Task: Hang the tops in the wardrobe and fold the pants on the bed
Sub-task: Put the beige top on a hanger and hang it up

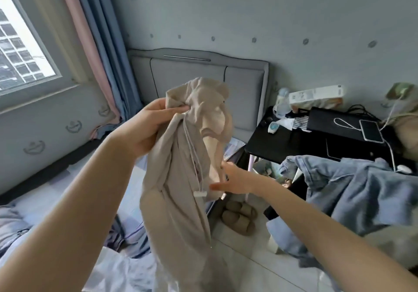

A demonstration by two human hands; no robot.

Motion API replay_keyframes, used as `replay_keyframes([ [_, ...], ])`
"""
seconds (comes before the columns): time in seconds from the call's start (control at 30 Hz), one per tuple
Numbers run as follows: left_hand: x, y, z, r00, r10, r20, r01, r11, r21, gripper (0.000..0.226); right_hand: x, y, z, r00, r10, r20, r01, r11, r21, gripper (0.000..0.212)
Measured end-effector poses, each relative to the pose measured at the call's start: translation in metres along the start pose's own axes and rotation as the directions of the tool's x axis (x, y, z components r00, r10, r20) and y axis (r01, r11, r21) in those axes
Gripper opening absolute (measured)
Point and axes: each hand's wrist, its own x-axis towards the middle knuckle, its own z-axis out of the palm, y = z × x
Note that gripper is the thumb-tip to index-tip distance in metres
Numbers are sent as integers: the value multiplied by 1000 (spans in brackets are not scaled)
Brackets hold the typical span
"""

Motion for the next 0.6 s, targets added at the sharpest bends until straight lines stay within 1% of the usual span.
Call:
replay_keyframes([
  [0.03,4,2,2,1000,2,10,-1,1000,-7,37,-2,9,1,999,39,-31,-38,999,15,39],
  [0.07,10,3,5,1000,-3,8,3,1000,-7,36,-7,18,-2,994,86,-70,-79,992,97,22],
  [0.1,14,3,5,1000,-18,-11,18,1000,1,34,-11,28,-7,986,130,-103,-106,972,211,20],
  [0.13,17,3,2,998,-40,-39,41,999,21,29,-15,38,-13,973,176,-147,-120,938,326,24],
  [0.17,21,2,1,995,-63,-77,67,996,55,21,-20,50,-22,951,245,-190,-136,880,455,25],
  [0.2,24,-1,-3,988,-87,-126,99,991,95,12,-26,59,-32,918,331,-218,-150,799,583,25],
  [0.23,28,-4,-5,975,-115,-188,141,981,136,7,-34,68,-44,884,404,-235,-146,716,682,26],
  [0.27,29,-9,-8,957,-141,-252,188,967,172,6,-41,75,-55,861,437,-259,-117,667,736,27],
  [0.3,31,-14,-11,937,-158,-312,225,955,193,8,-48,81,-67,853,429,-297,-84,675,733,29],
  [0.37,36,-27,-18,899,-175,-402,271,942,196,21,-64,88,-94,846,372,-382,-26,744,668,27],
  [0.43,40,-38,-25,861,-194,-470,294,944,149,26,-82,83,-122,841,296,-453,58,783,619,12],
  [0.47,45,-44,-26,852,-201,-483,297,946,130,27,-91,81,-138,825,271,-496,107,787,608,3],
  [0.53,56,-54,-24,863,-209,-460,299,945,131,23,-110,73,-165,797,225,-560,198,779,595,8],
  [0.57,61,-57,-19,876,-207,-435,302,940,161,15,-119,68,-175,775,218,-592,223,783,580,9],
  [0.6,67,-59,-12,891,-208,-403,306,931,198,13,-127,64,-184,749,217,-626,236,796,557,12],
])
